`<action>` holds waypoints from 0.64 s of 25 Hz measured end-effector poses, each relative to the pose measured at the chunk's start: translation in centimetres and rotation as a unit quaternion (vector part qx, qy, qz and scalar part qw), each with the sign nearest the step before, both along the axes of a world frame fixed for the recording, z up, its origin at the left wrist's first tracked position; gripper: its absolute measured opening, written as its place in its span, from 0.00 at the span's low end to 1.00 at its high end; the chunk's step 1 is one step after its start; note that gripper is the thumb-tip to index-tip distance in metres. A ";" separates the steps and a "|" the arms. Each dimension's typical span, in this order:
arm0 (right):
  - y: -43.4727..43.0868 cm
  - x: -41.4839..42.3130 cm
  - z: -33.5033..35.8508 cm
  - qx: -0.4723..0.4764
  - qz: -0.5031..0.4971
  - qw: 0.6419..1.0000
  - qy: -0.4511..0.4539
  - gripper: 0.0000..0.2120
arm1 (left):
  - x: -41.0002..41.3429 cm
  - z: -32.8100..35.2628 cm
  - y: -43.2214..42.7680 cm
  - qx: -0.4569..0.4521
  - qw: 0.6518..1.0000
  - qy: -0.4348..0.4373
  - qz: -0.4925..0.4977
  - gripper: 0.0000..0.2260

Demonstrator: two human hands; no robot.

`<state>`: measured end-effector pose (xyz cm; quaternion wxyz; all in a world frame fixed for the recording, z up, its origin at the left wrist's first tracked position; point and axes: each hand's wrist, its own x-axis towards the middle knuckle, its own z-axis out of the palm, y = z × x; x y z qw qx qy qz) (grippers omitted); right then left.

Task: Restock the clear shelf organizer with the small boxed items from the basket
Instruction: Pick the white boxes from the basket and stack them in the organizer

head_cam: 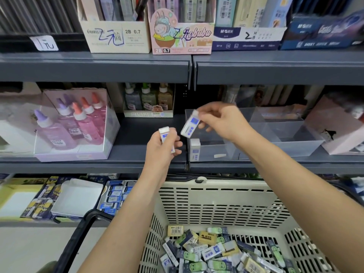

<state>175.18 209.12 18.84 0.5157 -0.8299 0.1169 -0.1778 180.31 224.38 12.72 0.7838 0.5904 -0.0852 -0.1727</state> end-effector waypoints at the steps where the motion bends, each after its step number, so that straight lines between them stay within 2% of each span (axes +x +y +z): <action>1: -0.6 0.1 0.2 0.015 -0.015 1.000 -0.014 0.07 | 0.2 0.1 -0.1 -0.017 0.999 0.039 0.010 0.04; 3: -1.3 0.2 0.0 -0.002 -0.032 0.999 0.000 0.10 | 0.3 0.1 -0.2 -0.031 0.996 0.078 0.006 0.07; 6: -1.3 0.6 -1.5 -0.065 -0.010 0.995 0.073 0.10 | 0.0 -0.1 0.0 0.005 0.999 0.043 0.001 0.08; 10: -1.2 0.7 -2.5 -0.083 0.014 0.991 0.103 0.08 | 0.2 -0.4 0.4 0.069 0.997 -0.023 0.027 0.08; 12: -0.9 0.6 -2.9 -0.120 0.024 0.985 0.124 0.05 | 0.3 -0.5 0.4 0.067 0.997 -0.028 0.035 0.08; 16: -0.4 0.3 -2.9 -0.214 0.045 0.962 0.165 0.11 | 0.2 -0.4 0.2 0.079 0.996 -0.035 0.027 0.11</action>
